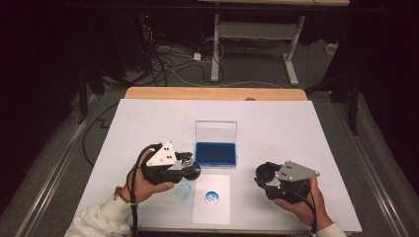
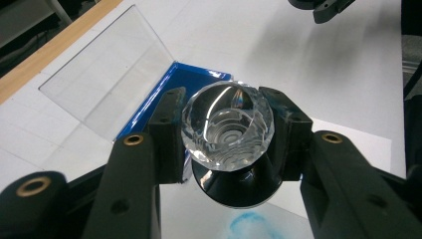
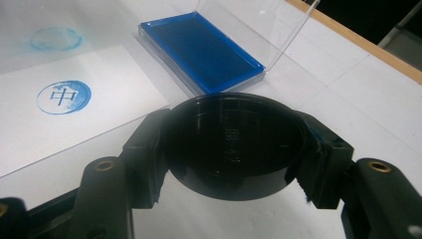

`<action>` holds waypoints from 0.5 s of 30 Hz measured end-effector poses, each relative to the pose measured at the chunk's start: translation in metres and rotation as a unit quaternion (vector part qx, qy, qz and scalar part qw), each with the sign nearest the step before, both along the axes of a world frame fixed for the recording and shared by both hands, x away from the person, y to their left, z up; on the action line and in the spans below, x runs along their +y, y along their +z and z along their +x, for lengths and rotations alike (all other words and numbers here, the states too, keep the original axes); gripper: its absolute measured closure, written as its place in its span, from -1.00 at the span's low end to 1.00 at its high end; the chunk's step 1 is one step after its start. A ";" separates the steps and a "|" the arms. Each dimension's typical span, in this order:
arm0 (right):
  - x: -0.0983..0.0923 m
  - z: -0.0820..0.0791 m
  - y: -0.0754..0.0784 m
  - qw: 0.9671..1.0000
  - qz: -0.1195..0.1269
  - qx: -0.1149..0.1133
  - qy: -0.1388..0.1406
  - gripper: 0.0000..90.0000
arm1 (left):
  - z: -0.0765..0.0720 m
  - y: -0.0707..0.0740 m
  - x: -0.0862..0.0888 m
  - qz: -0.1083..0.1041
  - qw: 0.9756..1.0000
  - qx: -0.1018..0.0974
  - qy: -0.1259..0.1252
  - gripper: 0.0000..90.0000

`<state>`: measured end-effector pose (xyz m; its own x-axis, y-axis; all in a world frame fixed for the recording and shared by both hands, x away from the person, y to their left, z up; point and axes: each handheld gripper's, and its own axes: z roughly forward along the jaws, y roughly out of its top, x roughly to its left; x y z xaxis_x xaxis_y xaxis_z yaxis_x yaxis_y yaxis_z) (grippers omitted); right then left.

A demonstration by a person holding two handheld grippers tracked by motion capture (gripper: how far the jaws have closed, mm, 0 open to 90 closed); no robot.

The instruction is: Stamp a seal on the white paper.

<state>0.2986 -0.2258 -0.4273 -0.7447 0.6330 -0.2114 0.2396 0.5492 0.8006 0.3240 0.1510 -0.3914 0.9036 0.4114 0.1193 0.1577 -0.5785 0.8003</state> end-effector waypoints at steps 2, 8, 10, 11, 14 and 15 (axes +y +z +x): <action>0.002 0.001 0.000 1.000 -0.003 0.001 0.003 -0.14 | 0.000 0.000 0.002 0.000 1.000 -0.001 0.002 0.22; 0.003 0.002 -0.002 1.000 -0.005 0.003 0.005 -0.14 | 0.001 -0.001 0.004 0.000 1.000 0.001 0.008 0.22; 0.003 0.002 -0.002 1.000 -0.005 0.004 0.006 -0.14 | 0.001 -0.001 0.004 -0.001 1.000 0.002 0.007 0.22; 0.003 0.002 -0.002 1.000 -0.004 0.004 0.006 -0.14 | 0.001 -0.001 0.004 0.000 1.000 0.003 0.008 0.22; 0.005 0.003 -0.003 1.000 -0.004 0.006 0.011 -0.14 | 0.000 -0.001 0.003 0.001 1.000 0.002 0.008 0.23; 0.006 0.003 -0.003 1.000 -0.004 0.006 0.012 -0.14 | 0.000 0.000 0.003 0.002 1.000 0.000 0.009 0.22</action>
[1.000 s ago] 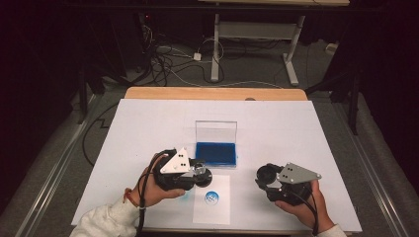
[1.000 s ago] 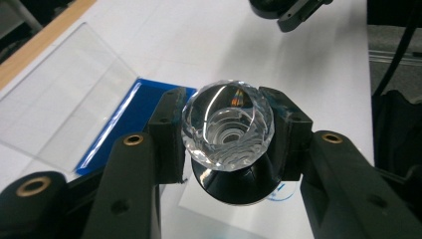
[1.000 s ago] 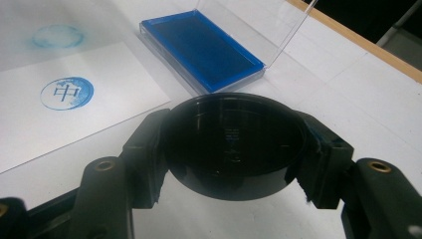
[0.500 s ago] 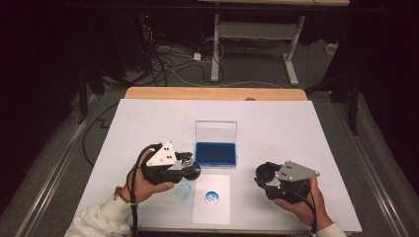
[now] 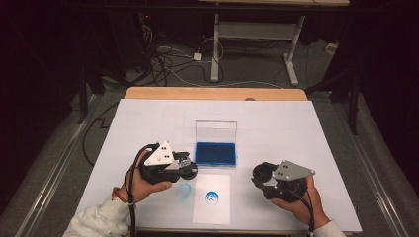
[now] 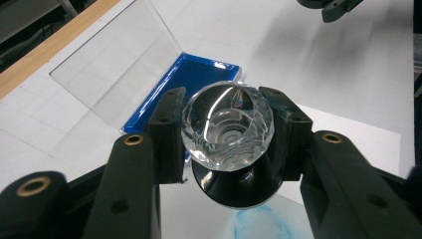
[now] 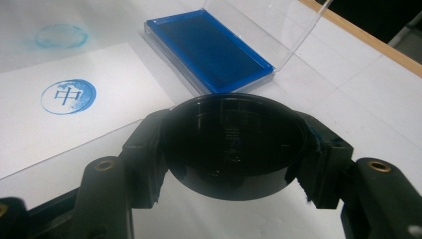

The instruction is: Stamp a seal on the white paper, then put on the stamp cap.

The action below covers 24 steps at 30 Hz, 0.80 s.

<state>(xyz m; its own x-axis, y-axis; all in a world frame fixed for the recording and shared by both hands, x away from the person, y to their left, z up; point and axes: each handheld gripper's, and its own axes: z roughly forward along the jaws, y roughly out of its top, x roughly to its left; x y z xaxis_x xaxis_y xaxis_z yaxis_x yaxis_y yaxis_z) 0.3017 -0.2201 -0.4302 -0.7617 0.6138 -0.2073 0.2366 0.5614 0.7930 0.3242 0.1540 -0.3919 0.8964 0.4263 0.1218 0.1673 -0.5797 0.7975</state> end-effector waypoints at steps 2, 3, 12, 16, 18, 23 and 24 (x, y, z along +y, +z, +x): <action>0.001 0.000 -0.001 1.000 -0.003 0.001 0.003 -0.14 | 0.000 0.001 0.000 0.001 1.000 -0.002 -0.001 0.22; 0.001 0.001 -0.002 1.000 -0.004 0.002 0.005 -0.14 | 0.001 0.001 0.001 0.003 1.000 -0.001 -0.001 0.22; 0.006 0.004 -0.005 1.000 -0.002 0.010 0.009 -0.14 | 0.008 0.007 -0.003 -0.011 1.000 -0.004 0.000 0.22; 0.009 0.007 -0.008 1.000 -0.005 0.015 0.014 -0.14 | 0.011 0.008 -0.002 -0.015 1.000 -0.005 0.004 0.22; 0.010 0.007 -0.009 1.000 -0.006 0.018 0.014 -0.14 | 0.013 0.009 -0.001 -0.018 1.000 -0.005 0.006 0.22; 0.011 0.008 -0.010 1.000 -0.006 0.019 0.019 -0.14 | 0.017 0.012 -0.003 -0.022 1.000 -0.008 0.010 0.22; 0.011 0.009 -0.010 1.000 -0.003 0.020 0.020 -0.14 | 0.017 0.013 -0.004 -0.021 1.000 -0.010 0.010 0.22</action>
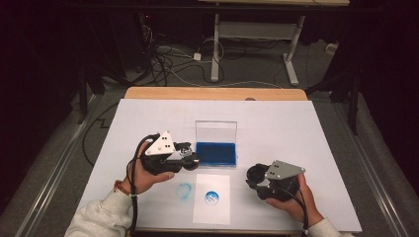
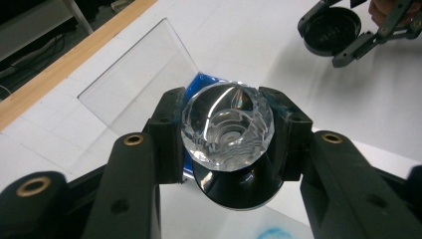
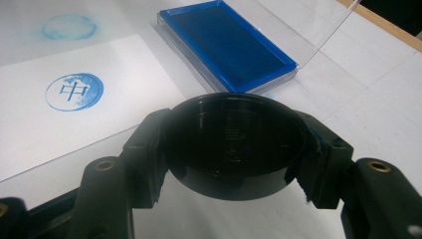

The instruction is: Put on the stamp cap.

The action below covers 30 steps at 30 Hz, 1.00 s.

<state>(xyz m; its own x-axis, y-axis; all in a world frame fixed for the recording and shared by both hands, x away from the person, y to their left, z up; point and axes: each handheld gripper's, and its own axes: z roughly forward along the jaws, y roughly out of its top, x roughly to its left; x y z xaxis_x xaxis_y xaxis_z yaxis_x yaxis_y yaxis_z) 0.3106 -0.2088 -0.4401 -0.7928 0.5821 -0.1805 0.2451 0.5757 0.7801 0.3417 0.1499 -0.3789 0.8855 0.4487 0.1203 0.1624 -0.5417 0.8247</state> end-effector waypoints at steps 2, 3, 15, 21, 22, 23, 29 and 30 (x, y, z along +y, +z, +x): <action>0.001 0.001 0.001 1.000 0.005 0.000 0.000 -0.14 | 0.000 0.002 -0.002 -0.002 1.000 -0.001 -0.003 0.22; 0.002 0.002 0.002 1.000 0.005 -0.001 0.001 -0.14 | 0.000 0.002 -0.004 -0.001 1.000 -0.003 -0.003 0.22; 0.022 0.016 0.009 1.000 0.019 0.000 0.019 -0.14 | 0.003 0.012 -0.022 -0.022 0.999 -0.006 -0.025 0.22; 0.041 0.022 0.013 0.999 0.023 -0.001 0.031 -0.14 | 0.006 0.016 -0.031 -0.035 0.999 -0.007 -0.033 0.22; 0.045 0.023 0.013 0.999 0.023 -0.003 0.035 -0.14 | 0.005 0.017 -0.033 -0.036 0.999 -0.008 -0.035 0.22; 0.048 0.024 0.013 0.999 0.026 -0.003 0.038 -0.14 | 0.005 0.018 -0.034 -0.038 0.999 -0.009 -0.037 0.22; 0.067 0.029 0.013 0.998 0.039 -0.004 0.052 -0.14 | 0.005 0.021 -0.039 -0.049 0.998 -0.009 -0.043 0.22; 0.070 0.030 0.013 0.998 0.040 -0.005 0.053 -0.14 | 0.005 0.021 -0.040 -0.050 0.998 -0.009 -0.045 0.22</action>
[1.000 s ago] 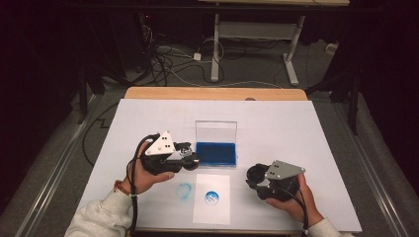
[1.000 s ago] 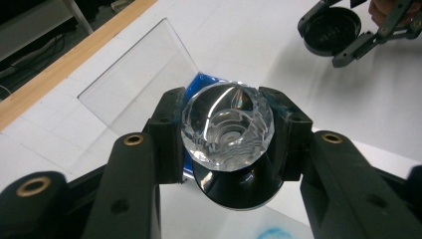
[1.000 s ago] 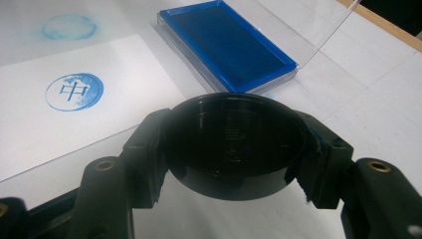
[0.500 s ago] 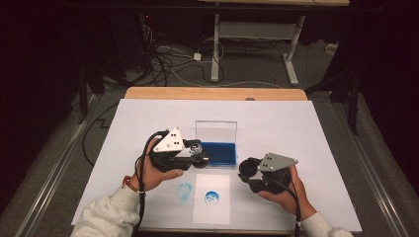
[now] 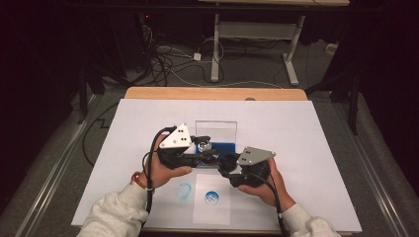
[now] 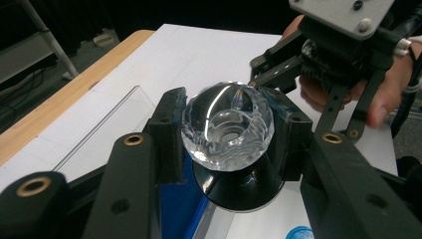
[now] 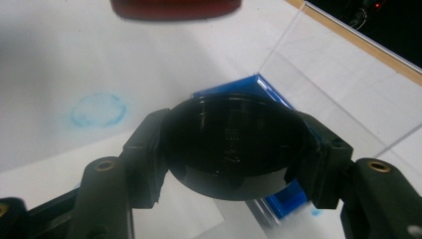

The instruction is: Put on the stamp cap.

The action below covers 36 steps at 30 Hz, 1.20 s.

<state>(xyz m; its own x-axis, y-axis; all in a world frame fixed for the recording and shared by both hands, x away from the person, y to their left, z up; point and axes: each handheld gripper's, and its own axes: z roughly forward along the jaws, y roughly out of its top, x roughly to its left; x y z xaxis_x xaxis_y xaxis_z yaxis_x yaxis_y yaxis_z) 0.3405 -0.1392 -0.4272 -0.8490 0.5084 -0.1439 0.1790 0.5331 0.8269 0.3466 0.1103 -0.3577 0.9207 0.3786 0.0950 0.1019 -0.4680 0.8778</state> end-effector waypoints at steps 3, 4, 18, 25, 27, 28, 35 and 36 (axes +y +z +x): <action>0.008 0.001 0.000 1.000 0.010 0.002 0.006 -0.14 | 0.000 0.001 -0.004 -0.001 1.000 -0.002 -0.007 0.22; 0.011 0.002 0.000 1.000 0.010 -0.002 0.010 -0.14 | -0.001 0.001 -0.006 -0.002 1.000 -0.002 -0.008 0.22; 0.024 -0.001 0.000 0.999 0.032 0.004 0.020 -0.14 | 0.000 -0.006 -0.013 0.005 1.000 -0.002 -0.014 0.23; 0.022 0.000 0.000 0.999 0.035 0.004 0.018 -0.14 | 0.000 -0.010 -0.015 0.010 1.000 -0.001 -0.015 0.23; 0.022 0.000 0.000 0.999 0.035 0.004 0.018 -0.14 | 0.000 -0.012 -0.016 0.009 1.000 0.001 -0.017 0.22; 0.022 0.000 0.000 0.999 0.036 0.005 0.018 -0.14 | 0.000 -0.012 -0.016 0.010 1.000 -0.001 -0.016 0.22; 0.022 -0.001 -0.001 0.999 0.043 0.008 0.016 -0.14 | 0.000 -0.017 -0.019 -0.005 1.000 -0.004 -0.007 0.23; 0.021 0.000 -0.001 0.999 0.045 0.009 0.017 -0.14 | 0.000 -0.018 -0.019 -0.006 1.000 -0.001 -0.007 0.22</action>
